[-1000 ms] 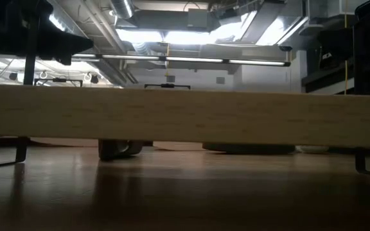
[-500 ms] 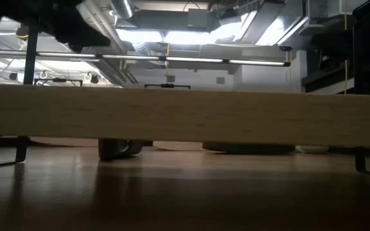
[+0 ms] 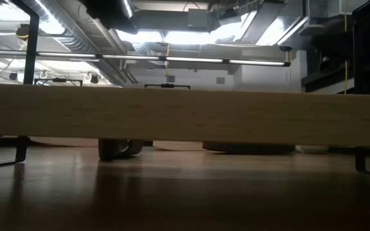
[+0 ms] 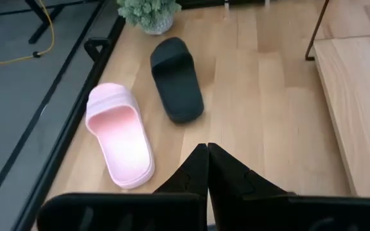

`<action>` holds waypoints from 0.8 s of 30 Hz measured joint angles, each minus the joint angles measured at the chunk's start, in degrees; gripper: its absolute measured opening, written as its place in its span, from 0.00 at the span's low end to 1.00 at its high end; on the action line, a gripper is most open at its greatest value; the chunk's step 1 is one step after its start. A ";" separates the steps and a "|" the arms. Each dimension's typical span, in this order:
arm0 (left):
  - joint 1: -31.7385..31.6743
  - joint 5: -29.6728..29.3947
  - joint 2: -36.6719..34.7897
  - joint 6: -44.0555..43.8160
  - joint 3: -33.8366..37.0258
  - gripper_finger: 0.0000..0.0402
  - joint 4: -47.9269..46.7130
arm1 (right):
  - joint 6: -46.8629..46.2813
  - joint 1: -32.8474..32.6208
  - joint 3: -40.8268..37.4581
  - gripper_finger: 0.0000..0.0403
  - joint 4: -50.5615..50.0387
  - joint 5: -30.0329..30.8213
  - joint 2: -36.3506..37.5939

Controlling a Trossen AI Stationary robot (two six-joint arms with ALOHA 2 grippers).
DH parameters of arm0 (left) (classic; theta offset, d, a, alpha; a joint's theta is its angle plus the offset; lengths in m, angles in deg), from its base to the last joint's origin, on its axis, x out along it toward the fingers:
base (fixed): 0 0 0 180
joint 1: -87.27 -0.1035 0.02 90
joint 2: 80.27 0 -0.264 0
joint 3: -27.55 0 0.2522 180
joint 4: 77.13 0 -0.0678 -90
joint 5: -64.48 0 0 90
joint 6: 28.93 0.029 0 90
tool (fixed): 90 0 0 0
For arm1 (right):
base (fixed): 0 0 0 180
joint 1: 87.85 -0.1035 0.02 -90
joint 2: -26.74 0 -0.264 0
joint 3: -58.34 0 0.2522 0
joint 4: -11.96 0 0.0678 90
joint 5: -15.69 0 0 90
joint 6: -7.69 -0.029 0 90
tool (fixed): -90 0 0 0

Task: Pick and place slides into the shelf
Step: Put the left black slide on the shelf

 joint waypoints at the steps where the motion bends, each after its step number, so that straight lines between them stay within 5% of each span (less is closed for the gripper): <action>1: 0.00 0.02 0.41 0.03 -0.47 0.00 -0.15 | 0.00 -0.02 0.00 0.04 -0.26 -0.01 0.00; 24: 0.00 -0.10 1.22 8.76 -1.10 0.00 4.72 | 5.49 -0.01 0.00 0.04 -1.62 -0.17 0.00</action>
